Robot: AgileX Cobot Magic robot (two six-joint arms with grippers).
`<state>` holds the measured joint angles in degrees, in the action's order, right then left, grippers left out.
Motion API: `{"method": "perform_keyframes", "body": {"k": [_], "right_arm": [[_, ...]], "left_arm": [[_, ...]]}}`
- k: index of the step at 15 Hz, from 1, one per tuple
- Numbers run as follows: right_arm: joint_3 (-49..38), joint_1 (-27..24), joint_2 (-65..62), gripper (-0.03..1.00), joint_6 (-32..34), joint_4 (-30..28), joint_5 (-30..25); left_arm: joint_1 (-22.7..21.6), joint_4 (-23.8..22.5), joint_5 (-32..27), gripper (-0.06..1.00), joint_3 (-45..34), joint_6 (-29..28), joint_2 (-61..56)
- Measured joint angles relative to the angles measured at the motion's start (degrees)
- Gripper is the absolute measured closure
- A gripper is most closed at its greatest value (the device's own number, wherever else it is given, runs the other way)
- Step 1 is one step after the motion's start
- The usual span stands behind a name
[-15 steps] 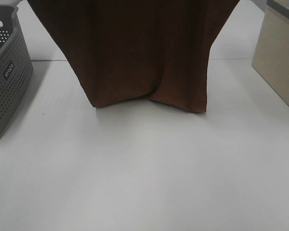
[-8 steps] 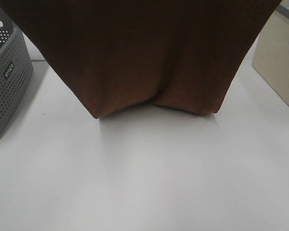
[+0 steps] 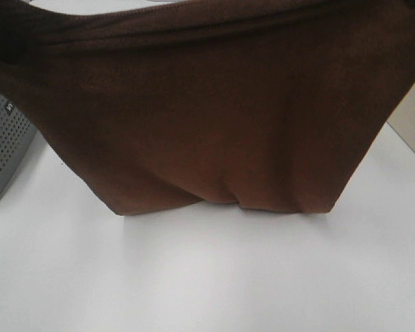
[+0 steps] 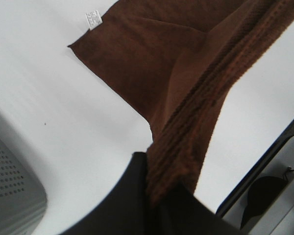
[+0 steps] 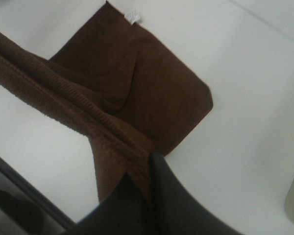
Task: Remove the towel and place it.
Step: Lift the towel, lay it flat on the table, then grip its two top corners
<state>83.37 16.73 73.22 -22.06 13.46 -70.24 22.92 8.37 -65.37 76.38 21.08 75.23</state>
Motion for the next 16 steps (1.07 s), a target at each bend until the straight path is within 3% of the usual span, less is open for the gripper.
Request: {"method": "perform_keyframes", "body": {"k": [4,8,9,16], "right_arm": [[-11.92,-0.40,-4.70,0.96,1.20,3.72,0.46],[-22.69,-0.86,-9.00,0.96,1.20,6.82,0.46],[-28.13,-0.86,-11.23,0.96,1.20,6.99,0.46],[-40.11,-0.97,-12.26,0.96,0.80,11.86,0.46]], "left_arm": [[1.43,2.01,-1.20,0.94,-7.16,1.49,0.00],[8.08,1.78,-3.15,0.94,-12.61,1.66,0.00],[11.75,2.46,-3.50,0.94,-14.50,1.66,-0.06],[19.31,6.42,-4.01,0.94,-18.45,0.00,5.16]]}}
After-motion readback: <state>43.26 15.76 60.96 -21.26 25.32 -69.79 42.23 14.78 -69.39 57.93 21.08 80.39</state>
